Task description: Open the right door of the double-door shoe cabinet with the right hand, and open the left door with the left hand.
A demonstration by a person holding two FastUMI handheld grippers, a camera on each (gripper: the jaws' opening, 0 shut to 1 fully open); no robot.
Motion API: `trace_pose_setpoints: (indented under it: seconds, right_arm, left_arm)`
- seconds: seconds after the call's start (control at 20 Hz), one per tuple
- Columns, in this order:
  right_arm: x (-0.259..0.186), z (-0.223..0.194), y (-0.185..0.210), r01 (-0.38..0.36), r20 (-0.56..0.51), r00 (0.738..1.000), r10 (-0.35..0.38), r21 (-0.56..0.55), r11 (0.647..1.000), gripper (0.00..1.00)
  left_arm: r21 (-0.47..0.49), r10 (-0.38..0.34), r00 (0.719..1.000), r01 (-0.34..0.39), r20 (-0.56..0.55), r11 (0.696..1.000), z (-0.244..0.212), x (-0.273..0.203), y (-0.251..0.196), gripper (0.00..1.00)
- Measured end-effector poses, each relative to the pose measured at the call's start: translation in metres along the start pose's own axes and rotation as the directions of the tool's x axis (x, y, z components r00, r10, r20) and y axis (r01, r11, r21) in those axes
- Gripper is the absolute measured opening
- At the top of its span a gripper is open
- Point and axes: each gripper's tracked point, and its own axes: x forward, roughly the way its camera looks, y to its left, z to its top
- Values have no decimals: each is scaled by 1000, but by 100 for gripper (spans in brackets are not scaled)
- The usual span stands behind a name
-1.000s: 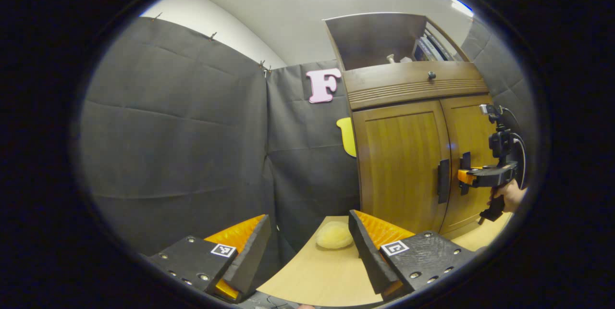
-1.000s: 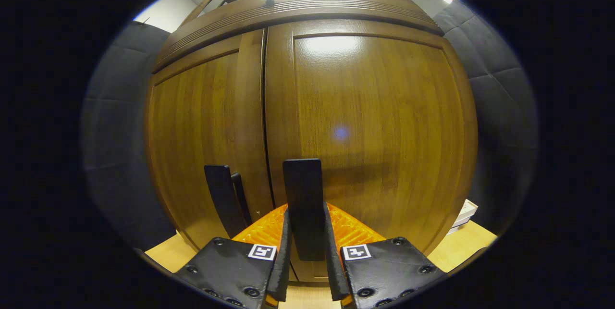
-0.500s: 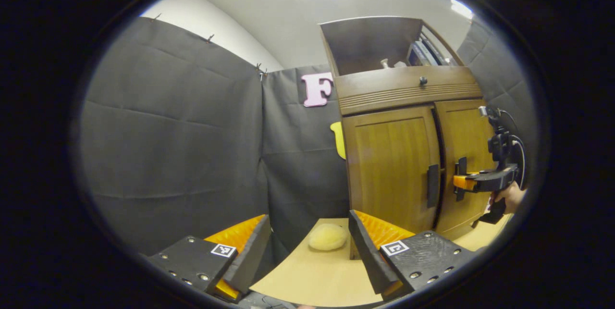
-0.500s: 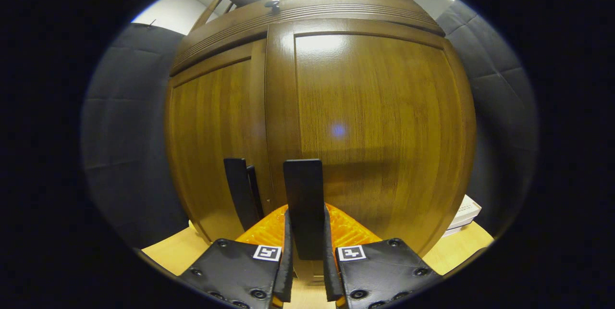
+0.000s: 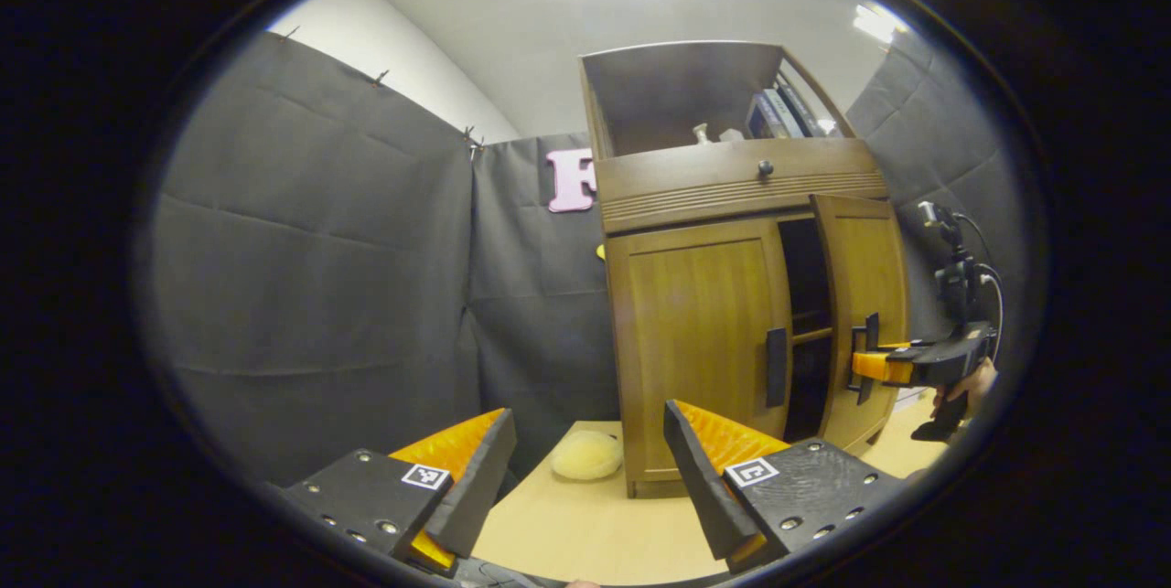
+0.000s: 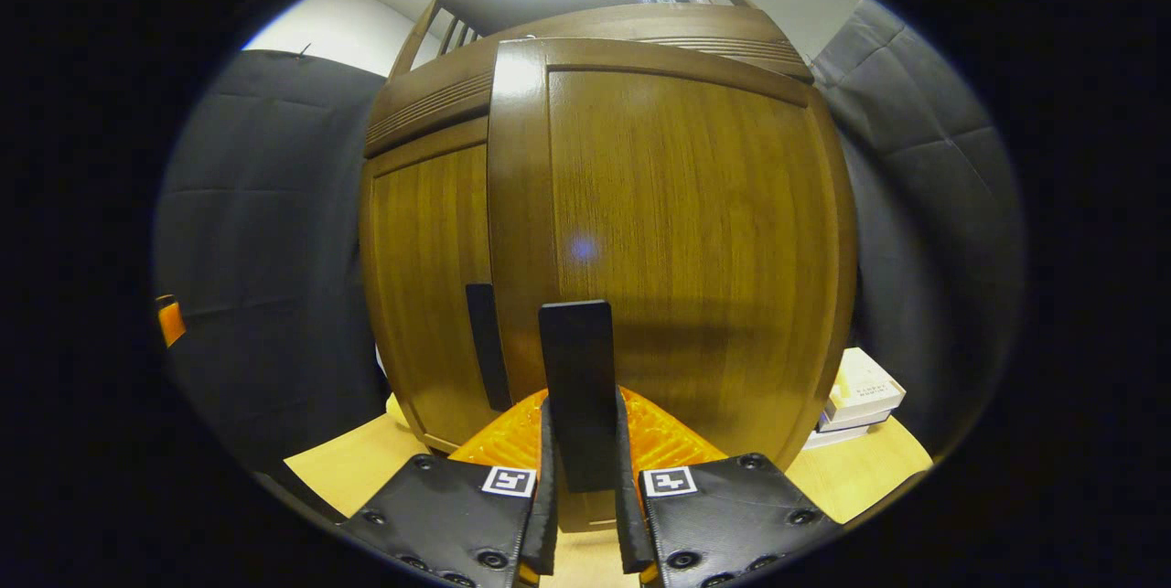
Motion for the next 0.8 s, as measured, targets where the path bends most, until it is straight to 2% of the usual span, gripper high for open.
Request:
trace_pose_setpoints:
  seconds: [0.05,0.1,0.2,0.45,0.5,0.55,0.7,0.8]
  right_arm:
    - [-8,-3,-3,-2,0,1000,2,0,1000,29]
    - [-15,-4,-7,-3,-1,1000,3,-3,1000,26]
    - [-31,-5,-12,2,-1,1000,-2,-13,1000,29]
    - [-64,-7,-31,14,-10,1000,-14,-3,1000,29]
    - [-71,-7,-36,16,-11,1000,-16,-6,1000,26]
    - [-79,-8,-42,18,-17,1000,-18,-10,1000,29]
    - [-100,-8,-59,29,-20,999,-29,-5,1000,25]
    - [-112,-9,-72,42,-26,999,-42,-6,999,28]
  left_arm:
    - [-1,-10,1000,10,5,1000,2,1,0,95]
    - [0,-20,1000,20,9,1000,2,1,-1,95]
    - [0,-39,999,39,17,999,5,2,-2,95]
    - [1,-100,994,100,35,995,4,7,-8,93]
    - [3,-112,993,112,39,994,3,8,-10,93]
    - [2,-122,992,122,42,993,3,8,-11,93]
    - [-5,-154,987,154,46,988,4,8,-15,93]
    - [-9,-175,983,175,47,984,5,7,-17,95]
